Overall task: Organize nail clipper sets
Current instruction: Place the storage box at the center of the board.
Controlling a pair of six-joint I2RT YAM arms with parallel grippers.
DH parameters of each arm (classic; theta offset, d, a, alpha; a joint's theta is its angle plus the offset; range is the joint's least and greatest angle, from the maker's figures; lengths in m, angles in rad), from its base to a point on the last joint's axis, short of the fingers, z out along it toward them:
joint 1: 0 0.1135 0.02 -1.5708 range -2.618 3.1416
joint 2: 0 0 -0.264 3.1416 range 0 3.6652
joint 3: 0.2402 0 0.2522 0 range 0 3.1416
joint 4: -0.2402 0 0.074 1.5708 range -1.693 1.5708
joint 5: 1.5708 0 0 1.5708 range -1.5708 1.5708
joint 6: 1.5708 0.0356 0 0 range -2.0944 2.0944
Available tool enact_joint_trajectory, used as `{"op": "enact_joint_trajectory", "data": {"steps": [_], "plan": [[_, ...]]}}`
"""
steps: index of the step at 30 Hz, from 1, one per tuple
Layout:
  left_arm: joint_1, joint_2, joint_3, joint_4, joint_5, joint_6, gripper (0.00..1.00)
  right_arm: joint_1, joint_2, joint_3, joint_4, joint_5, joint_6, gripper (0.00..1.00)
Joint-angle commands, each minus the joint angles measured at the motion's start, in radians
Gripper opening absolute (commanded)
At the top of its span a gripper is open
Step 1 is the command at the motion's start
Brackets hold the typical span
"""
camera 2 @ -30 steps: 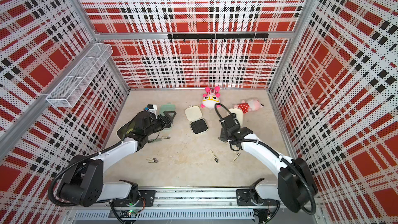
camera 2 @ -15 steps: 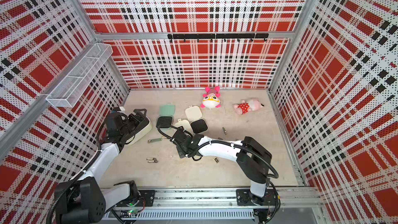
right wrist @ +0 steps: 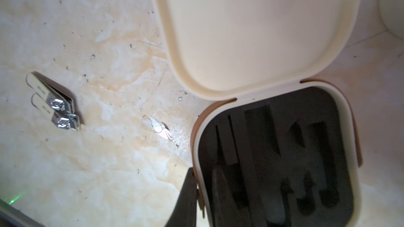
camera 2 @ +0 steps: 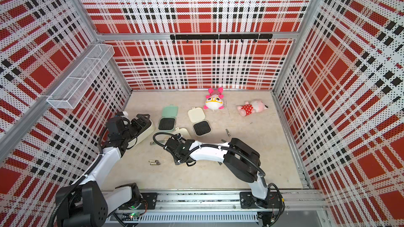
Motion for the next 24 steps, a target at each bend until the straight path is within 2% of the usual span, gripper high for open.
{"op": "enact_joint_trajectory", "data": {"steps": [1,4,10,14,18,24], "plan": [[0.005,-0.004,-0.014,0.006,0.02,0.019,0.98,0.01,0.035,0.031,-0.027,-0.021,0.052,0.1],[0.005,0.001,-0.021,0.01,0.024,0.02,0.98,0.009,0.054,0.052,-0.033,-0.023,0.051,0.16],[-0.013,-0.008,-0.027,0.008,0.014,0.029,0.98,0.01,0.053,0.071,-0.02,-0.026,0.028,0.41],[-0.051,-0.007,-0.022,0.008,-0.002,0.029,0.98,0.008,0.01,0.072,-0.026,0.01,0.015,0.49],[-0.144,-0.002,-0.007,0.008,-0.046,0.029,0.98,-0.011,-0.073,0.028,-0.061,0.085,0.014,0.56],[-0.316,0.029,0.023,0.039,-0.12,0.007,0.98,-0.11,-0.269,-0.223,-0.039,0.111,0.046,0.63]]}}
